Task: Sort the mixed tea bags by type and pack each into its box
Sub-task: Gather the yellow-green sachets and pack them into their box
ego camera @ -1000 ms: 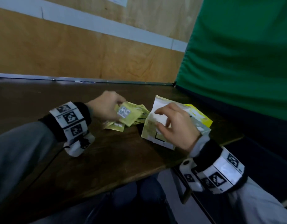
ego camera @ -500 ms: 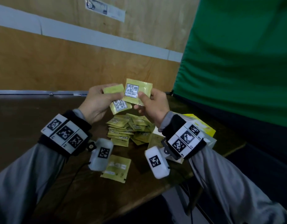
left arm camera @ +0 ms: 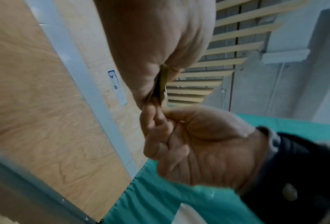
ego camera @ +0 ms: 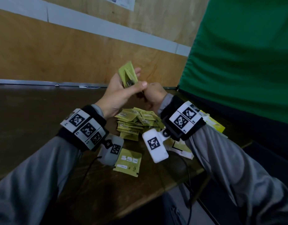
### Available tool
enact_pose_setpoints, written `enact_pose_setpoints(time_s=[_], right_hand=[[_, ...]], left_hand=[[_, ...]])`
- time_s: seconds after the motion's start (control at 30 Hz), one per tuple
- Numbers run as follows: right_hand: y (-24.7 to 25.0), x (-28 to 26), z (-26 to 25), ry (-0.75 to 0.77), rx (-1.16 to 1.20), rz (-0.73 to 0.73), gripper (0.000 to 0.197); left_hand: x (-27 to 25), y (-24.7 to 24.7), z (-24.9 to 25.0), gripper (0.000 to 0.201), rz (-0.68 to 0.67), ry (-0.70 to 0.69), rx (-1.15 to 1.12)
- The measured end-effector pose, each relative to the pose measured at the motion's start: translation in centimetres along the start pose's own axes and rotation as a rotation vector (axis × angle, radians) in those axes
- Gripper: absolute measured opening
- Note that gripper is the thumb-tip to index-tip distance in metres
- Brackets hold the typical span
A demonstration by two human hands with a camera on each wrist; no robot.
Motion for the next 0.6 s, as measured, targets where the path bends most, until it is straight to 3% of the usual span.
enact_pose_setpoints(time_s=[0.07, 0.17, 0.23, 0.33, 0.37, 0.47, 0.6], right_hand=[[-1.0, 0.3, 0.5, -0.043, -0.008, -0.091, 0.034], [-1.8, 0.9, 2.1, -0.121, -0.140, -0.163, 0.038], [-2.4, 1.3, 3.1, -0.104, -0.548, -0.222, 0.033], [-4.3, 1.2, 6.4, -0.192, -1.364, -0.542, 0.109], [-4.9, 1.1, 7.3, -0.214, -1.490, -0.618, 0.121], [-6.0, 2.0, 9.4, -0.252, -1.538, -0.726, 0.126], [-6.3, 3.4, 9.6, -0.237, -1.506, -0.714, 0.123]], left_hand=[[0.4, 1.0, 0.2, 0.020, 0.120, 0.006, -0.019], [0.9, 3.7, -0.2, 0.029, 0.347, 0.080, -0.196], [1.2, 5.6, -0.4, 0.037, 0.439, 0.114, -0.233], [1.5, 7.2, 0.0, 0.042, 0.488, 0.118, -0.260], [1.7, 7.5, 0.1, 0.041, 0.489, 0.120, -0.280], [1.7, 7.7, 0.4, 0.037, 0.495, 0.120, -0.310], [1.7, 7.6, 0.5, 0.038, 0.488, 0.126, -0.276]])
Point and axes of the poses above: each hand's wrist, its own x-axis towards the middle knuckle, its own y-axis out of the back of the hand, z = x × y, the point moved 7 cm from there along x, towards the middle knuckle, and after that the axes turned 9 degrees about x, right-handed, at the moved point
